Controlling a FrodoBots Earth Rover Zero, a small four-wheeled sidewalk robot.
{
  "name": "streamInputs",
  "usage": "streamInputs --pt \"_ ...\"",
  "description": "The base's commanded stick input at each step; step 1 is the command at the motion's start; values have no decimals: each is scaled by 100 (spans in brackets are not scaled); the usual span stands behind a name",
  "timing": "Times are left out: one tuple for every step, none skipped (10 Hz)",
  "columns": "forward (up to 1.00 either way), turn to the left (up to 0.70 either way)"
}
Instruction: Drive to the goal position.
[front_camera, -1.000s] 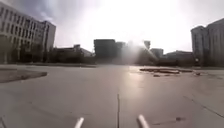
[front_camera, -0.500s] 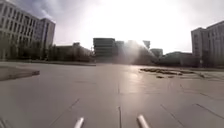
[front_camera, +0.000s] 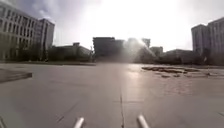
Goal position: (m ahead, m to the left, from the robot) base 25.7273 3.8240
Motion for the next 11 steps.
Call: streamInputs --pt "100 0" --pt "100 0" --pt "100 0" --pt "100 1" --pt "100 22" --pt "100 27" --pt "100 27" --pt "100 27" --pt "100 27" --pt "100 27" --pt "100 27"
